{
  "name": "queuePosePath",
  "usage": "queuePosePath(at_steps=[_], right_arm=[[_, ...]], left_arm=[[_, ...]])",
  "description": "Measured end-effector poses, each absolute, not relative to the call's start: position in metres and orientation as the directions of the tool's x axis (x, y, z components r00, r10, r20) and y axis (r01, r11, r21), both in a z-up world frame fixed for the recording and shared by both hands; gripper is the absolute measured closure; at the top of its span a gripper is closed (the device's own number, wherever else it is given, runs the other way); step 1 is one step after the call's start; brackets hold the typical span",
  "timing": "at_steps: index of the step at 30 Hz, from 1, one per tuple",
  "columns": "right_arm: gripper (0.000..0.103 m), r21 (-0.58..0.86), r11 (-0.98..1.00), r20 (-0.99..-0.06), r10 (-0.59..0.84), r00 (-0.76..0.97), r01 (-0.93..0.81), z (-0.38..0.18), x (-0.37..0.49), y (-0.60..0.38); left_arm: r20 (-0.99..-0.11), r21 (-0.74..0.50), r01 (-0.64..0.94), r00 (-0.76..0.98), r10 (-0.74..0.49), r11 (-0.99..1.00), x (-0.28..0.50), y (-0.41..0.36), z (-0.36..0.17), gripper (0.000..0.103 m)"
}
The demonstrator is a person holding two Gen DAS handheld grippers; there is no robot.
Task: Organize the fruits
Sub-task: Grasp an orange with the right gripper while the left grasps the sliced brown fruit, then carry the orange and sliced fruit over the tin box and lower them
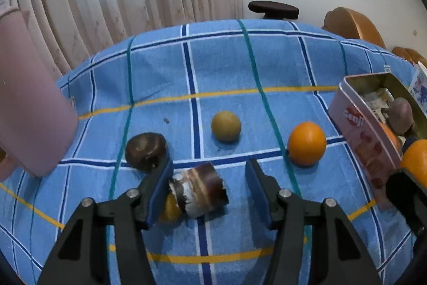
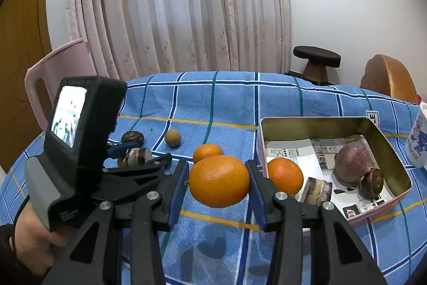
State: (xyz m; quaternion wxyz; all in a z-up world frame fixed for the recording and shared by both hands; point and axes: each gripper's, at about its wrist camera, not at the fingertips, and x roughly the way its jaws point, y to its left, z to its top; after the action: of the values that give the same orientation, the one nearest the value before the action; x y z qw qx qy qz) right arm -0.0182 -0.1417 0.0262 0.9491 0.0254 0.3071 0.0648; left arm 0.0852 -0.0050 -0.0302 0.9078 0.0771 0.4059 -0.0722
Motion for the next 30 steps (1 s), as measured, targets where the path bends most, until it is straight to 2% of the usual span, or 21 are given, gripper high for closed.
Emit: queuePosePath(at_steps=[2,5,10,16,26,30], right_arm=[[0.057,0.093,0.99,-0.581,0.141,0.802,-0.106,0.026,-0.017,-0.144],[0.058,0.111,0.988,-0.583,0.149,0.799,-0.103,0.026,-0.017,-0.148],[0.058,0.119,0.988,-0.574,0.149,0.805,-0.098,0.027,-0.018,-0.151],[0.057,0.114,0.988,-0.539,0.148,0.829,-0.102,0.033,-0.024,-0.151],[0.058,0.112,0.991,-0.494,0.118,0.861,-0.072,0.045,-0.033,-0.179],[0.058,0.115,0.993,-0.483,0.092,0.871,-0.041,0.049,-0.035,-0.2]], left_arm=[[-0.746,0.083,0.199,0.662,-0.071,0.977,0.083,-0.004,-0.03,0.047],[-0.741,0.066,0.186,0.667,-0.076,0.98,0.081,0.001,-0.029,0.066],[-0.731,-0.001,0.199,0.668,-0.137,0.98,0.08,0.009,-0.026,0.066],[-0.633,-0.003,0.166,0.763,-0.13,0.986,0.059,0.01,-0.009,0.066],[-0.435,-0.203,0.309,0.822,-0.368,0.929,0.025,0.011,0.026,0.066],[-0.385,-0.229,0.35,0.825,-0.414,0.909,0.015,0.004,0.031,0.066]])
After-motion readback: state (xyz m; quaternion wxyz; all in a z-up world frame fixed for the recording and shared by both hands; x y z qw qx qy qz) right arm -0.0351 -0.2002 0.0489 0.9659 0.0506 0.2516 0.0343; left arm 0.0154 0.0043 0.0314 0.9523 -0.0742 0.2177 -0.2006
